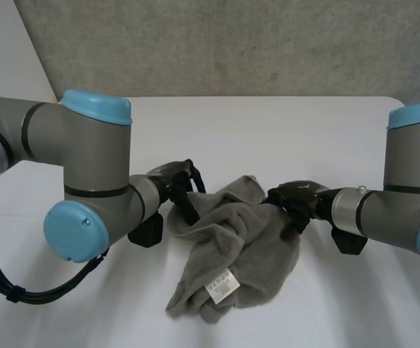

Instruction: Fold the towel.

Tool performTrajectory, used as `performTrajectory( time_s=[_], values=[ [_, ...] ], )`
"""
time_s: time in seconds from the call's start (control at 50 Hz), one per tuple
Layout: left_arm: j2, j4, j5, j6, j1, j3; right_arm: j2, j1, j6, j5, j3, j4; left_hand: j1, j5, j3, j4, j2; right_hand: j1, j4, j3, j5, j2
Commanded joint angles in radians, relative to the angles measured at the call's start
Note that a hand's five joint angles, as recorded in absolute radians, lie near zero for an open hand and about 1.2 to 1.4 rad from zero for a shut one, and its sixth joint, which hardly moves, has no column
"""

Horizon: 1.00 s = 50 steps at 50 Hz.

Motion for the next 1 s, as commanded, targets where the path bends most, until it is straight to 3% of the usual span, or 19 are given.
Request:
performTrajectory(
  time_s=[0.02,0.14,0.2,0.28,0.42,0.46,0.48,0.52,0.54,0.56,0.58,0.6,0.64,0.68,0.78,1.0],
  values=[
    [0.019,0.025,-0.03,0.032,0.001,0.127,-0.045,0.016,0.177,0.076,-0.072,-0.164,0.541,0.543,0.54,0.54,0.54,0.238,0.254,0.284,0.267,0.239],
    [0.079,0.058,-0.057,0.078,0.006,0.287,-0.228,0.013,0.305,0.168,-0.11,-0.366,0.668,0.67,0.667,0.667,0.667,0.238,0.254,0.284,0.267,0.239],
    [0.114,0.12,-0.074,0.088,0.009,0.369,-0.318,0.016,0.305,0.226,-0.074,-0.48,0.668,0.67,0.667,0.667,0.667,0.238,0.254,0.284,0.267,0.239],
    [0.183,0.2,-0.079,0.09,0.009,0.375,-0.395,0.017,0.284,0.231,-0.009,-0.502,0.665,0.667,0.664,0.664,0.664,0.238,0.254,0.284,0.267,0.239],
    [0.266,0.197,-0.065,0.098,0.013,0.211,-0.471,0.022,0.071,0.125,0.168,-0.262,0.648,0.649,0.646,0.646,0.646,0.238,0.254,0.284,0.267,0.239],
    [0.295,0.197,-0.063,0.11,0.013,0.145,-0.455,0.043,-0.137,0.058,0.246,-0.02,0.645,0.647,0.643,0.643,0.643,0.192,0.208,0.239,0.222,0.193],
    [0.321,0.199,-0.062,0.125,0.013,0.075,-0.455,0.043,-0.138,0.058,0.246,-0.018,0.639,0.641,0.638,0.638,0.637,0.192,0.208,0.238,0.221,0.193],
    [0.346,0.199,-0.056,0.15,0.013,0.003,-0.405,0.051,-0.376,0.041,0.292,0.247,0.633,0.635,0.632,0.632,0.631,-0.551,-0.535,-0.504,-0.521,-0.55],
    [0.369,0.199,-0.041,0.177,0.013,-0.062,-0.405,0.051,-0.377,0.041,0.292,0.249,0.627,0.629,0.626,0.626,0.626,-0.554,-0.538,-0.507,-0.524,-0.553],
    [0.389,0.2,-0.025,0.208,0.012,-0.125,-0.396,0.046,-0.431,0.027,0.288,0.288,0.624,0.626,0.623,0.623,0.623,-0.836,-0.82,-0.789,-0.806,-0.835],
    [0.389,0.2,-0.025,0.208,0.012,-0.125,-0.395,0.046,-0.431,0.027,0.288,0.288,0.624,0.626,0.623,0.623,0.623,-0.839,-0.823,-0.792,-0.809,-0.838],
    [0.404,0.203,-0.01,0.237,0.012,-0.185,-0.398,0.048,-0.405,0.027,0.271,0.243,0.616,0.617,0.614,0.614,0.614,-0.984,-0.968,-0.937,-0.954,-0.983],
    [0.421,0.208,0.001,0.265,0.01,-0.243,-0.403,0.046,-0.333,0.03,0.24,0.175,0.601,0.603,0.6,0.6,0.599,-0.984,-0.968,-0.937,-0.954,-0.983],
    [0.435,0.209,0.009,0.286,0.01,-0.293,-0.412,0.024,-0.157,0.033,0.179,0.059,0.592,0.594,0.591,0.591,0.59,-0.984,-0.968,-0.937,-0.954,-0.983],
    [0.472,0.209,0.013,0.325,0.006,-0.417,-0.447,-0.041,0.004,0.013,0.151,-0.033,0.574,0.576,0.573,0.573,0.573,-0.984,-0.968,-0.937,-0.954,-0.983],
    [0.578,0.216,0.01,0.331,0.007,-0.601,-0.399,-0.035,0.027,0.012,0.155,-0.055,0.475,0.476,0.473,0.473,0.473,-0.984,-0.968,-0.937,-0.954,-0.983]
  ],
)
